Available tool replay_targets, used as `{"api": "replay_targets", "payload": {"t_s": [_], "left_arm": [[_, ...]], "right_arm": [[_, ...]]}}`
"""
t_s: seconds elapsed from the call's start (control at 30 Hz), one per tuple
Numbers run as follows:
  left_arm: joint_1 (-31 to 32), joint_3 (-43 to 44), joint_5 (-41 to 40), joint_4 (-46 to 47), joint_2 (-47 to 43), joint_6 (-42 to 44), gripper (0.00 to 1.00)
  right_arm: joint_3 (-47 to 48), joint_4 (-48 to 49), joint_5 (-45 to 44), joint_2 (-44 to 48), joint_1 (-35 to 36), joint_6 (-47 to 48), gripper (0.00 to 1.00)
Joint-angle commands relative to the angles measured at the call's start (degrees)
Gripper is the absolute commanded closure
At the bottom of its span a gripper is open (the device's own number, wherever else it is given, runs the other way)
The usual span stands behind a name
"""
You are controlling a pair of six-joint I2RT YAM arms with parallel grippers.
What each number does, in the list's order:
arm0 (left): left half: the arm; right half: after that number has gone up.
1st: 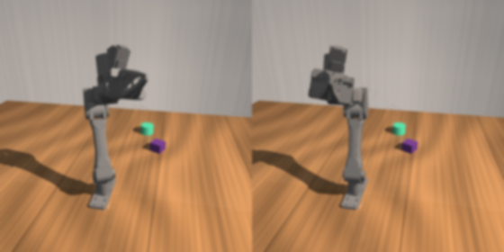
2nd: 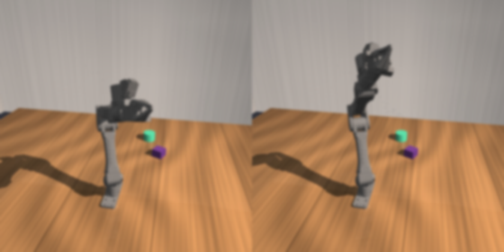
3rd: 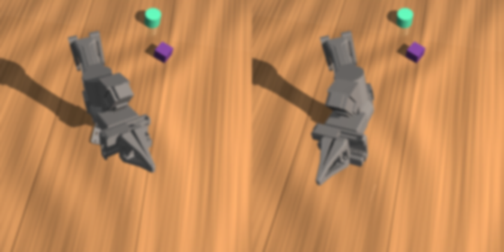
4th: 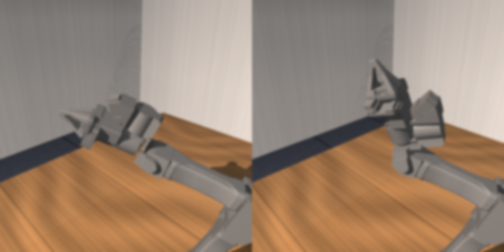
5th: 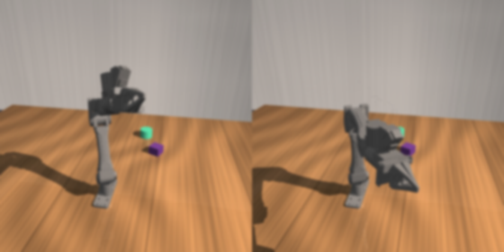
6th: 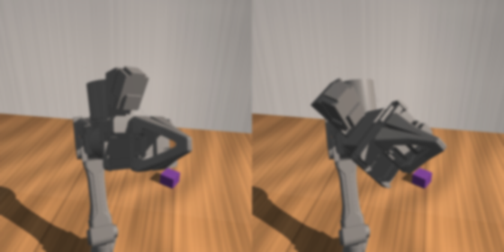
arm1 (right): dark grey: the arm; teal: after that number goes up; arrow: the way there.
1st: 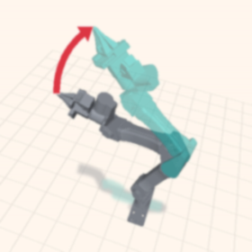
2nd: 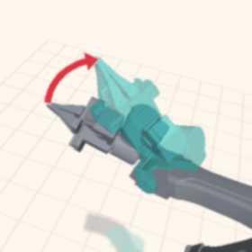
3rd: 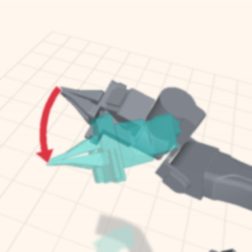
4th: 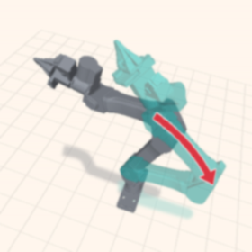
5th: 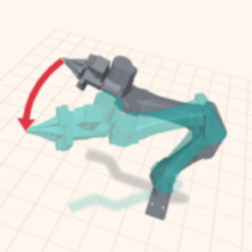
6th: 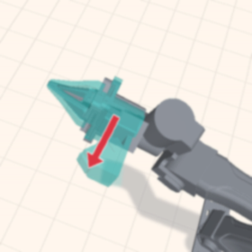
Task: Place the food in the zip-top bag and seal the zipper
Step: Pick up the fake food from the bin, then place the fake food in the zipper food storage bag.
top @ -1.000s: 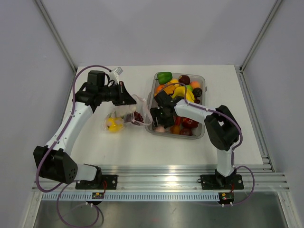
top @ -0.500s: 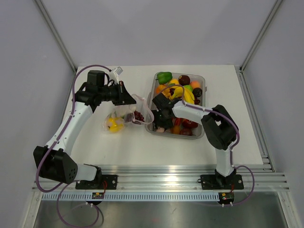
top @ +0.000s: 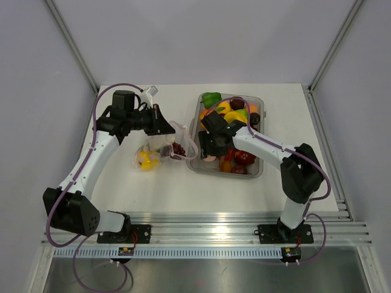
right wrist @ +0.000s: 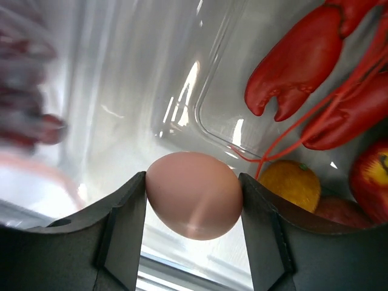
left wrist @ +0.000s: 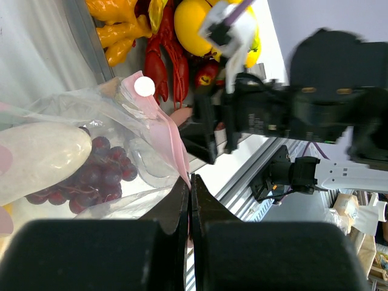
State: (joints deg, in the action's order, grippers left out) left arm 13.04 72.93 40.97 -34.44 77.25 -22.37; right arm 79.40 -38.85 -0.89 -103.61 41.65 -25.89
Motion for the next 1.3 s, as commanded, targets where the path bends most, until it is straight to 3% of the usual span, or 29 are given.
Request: {"api": "replay_targets", "payload": {"t_s": [0.0, 0.1, 0.3, 0.7, 0.77, 0.87, 0.97, 1.17, 1.27], "left_arm": [[-0.2, 1.6, 1.8, 2.3, -0.9, 0.2, 1.00], [-0.2, 2.0, 1.8, 2.2, -0.8, 0.3, 1.00], [-0.2, 1.7, 2.3, 2.8, -0.2, -0.1, 1.00], [-0.2, 1.0, 5.0, 5.7, -1.3, -2.7, 1.00], [-0.2, 0.7, 6.0, 6.9, -1.4, -3.8, 1.00], [-0.2, 0.4, 6.8, 8.5, -1.4, -5.0, 1.00], [-0.2, 0.5, 7.0, 8.7, -1.1, -5.3, 1.00], [-0.2, 0.1, 7.0, 9.3, -0.8, -6.0, 1.00], [-0.2, 0.2, 6.4, 8.6, -0.9, -5.8, 1.00]], "right_arm": [[4.1, -2.4, -3.6, 6.1, 0.4, 0.3, 0.60], [6.0, -3.8, -3.9, 8.8, 0.4, 0.2, 0.60], [11.9, -3.4, 4.0, 11.3, 0.5, -1.3, 0.58], [20.8, -0.8, 9.1, 1.7, 4.1, -2.9, 0.55], [21.1, -0.4, 9.1, 0.1, 4.3, -2.9, 0.44], [21.1, -0.1, 9.6, -0.7, 4.7, -2.9, 0.16], [19.9, 0.4, 8.9, 0.1, 4.8, -2.9, 0.07], [18.2, -0.3, 5.6, 3.2, 4.7, -2.9, 0.09], [15.0, -0.3, 1.2, 7.3, 4.7, -2.6, 0.19]]}}
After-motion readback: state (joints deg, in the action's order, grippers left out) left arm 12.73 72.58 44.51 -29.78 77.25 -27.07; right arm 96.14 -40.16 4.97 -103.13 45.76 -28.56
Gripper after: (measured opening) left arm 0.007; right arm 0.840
